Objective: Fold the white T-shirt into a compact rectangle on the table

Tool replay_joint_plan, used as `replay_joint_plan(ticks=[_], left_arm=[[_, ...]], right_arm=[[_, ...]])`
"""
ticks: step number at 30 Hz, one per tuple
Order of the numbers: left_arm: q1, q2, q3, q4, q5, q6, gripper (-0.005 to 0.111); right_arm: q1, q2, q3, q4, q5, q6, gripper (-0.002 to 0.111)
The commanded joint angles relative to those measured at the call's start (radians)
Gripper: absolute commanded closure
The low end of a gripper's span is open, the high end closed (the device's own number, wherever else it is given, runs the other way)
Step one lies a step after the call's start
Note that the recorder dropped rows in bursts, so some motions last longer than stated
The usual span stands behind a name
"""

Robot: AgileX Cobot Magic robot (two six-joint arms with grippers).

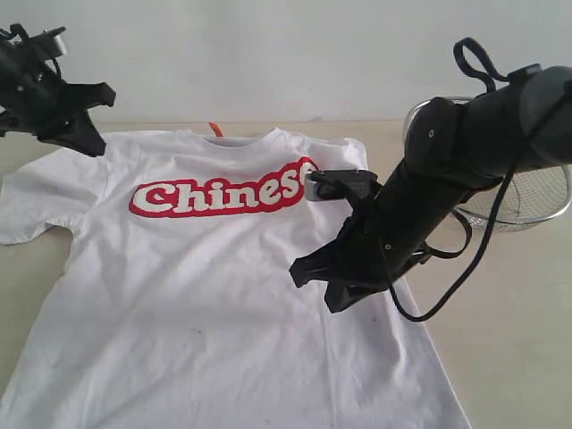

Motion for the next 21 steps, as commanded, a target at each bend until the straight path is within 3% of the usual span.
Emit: replay_joint_plan(ticks=[1,4,10,14,17,21], left_arm=[[-0.083,-0.002,0.026,-0.041,0.087,0.053,0.102],[-0.156,-0.002,0.085,-0.029,0.069,0.049,0.102],[-0.267,0.011,0.194,-0.025,-0.101,0.041,0.102],[-0.288,0.057,0.211,-0.02,-0.11,0.023,0.102],[-0.288,0.087,0.211,-0.01,-0.075,0.023,0.102],[-0.288,0.096,0.23,0.15,-0.061,-0.032,0.102]], right_arm=[[-0.008,-0.002,0.002,0.008,-0.038,0.001,0.108],[-0.008,-0.002,0.002,0.013,-0.066,0.001,0.108],[-0.015,-0.002,0.002,0.015,-0.125,0.013,0.108],[-0.07,-0.002,-0.025,0.017,-0.18,0.018,0.108],[-0.13,-0.002,-0.081,0.019,-0.121,0.021,0.108],[-0.18,-0.002,-0.209,0.017,-0.063,-0.037,0.108]])
